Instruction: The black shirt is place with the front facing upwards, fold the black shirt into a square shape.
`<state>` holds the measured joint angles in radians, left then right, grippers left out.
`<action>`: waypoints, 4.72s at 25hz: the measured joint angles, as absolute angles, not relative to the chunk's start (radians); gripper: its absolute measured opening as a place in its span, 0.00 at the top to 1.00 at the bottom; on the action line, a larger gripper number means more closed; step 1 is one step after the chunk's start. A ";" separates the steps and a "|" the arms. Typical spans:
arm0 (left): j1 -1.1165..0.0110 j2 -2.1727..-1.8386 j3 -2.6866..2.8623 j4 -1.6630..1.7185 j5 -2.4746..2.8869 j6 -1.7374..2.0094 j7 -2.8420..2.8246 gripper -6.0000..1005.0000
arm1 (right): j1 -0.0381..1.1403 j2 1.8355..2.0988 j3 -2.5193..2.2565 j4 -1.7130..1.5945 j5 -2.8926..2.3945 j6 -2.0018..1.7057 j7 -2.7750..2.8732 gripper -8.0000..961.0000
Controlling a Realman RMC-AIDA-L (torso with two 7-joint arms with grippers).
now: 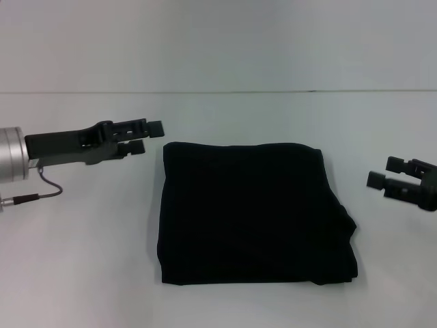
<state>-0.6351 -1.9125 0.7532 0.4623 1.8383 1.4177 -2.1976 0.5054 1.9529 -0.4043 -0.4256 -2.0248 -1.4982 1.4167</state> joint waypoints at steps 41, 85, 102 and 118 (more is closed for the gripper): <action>-0.778 -2.032 0.816 0.352 2.048 0.924 -2.411 0.14 | 0.431 2.038 -0.580 -0.491 -2.051 -1.492 1.070 0.04; -0.723 -2.101 0.649 0.357 1.874 0.839 -2.253 0.91 | 0.446 2.046 -0.492 -0.491 -2.043 -1.493 1.064 0.04; -0.614 -2.083 0.619 0.403 1.763 0.973 -2.111 0.77 | 0.470 2.070 -0.453 -0.491 -2.041 -1.469 1.053 0.04; -0.403 -2.079 0.639 0.581 1.805 1.676 -1.124 0.09 | 0.443 2.092 -0.456 -0.434 -2.050 -1.491 0.839 0.04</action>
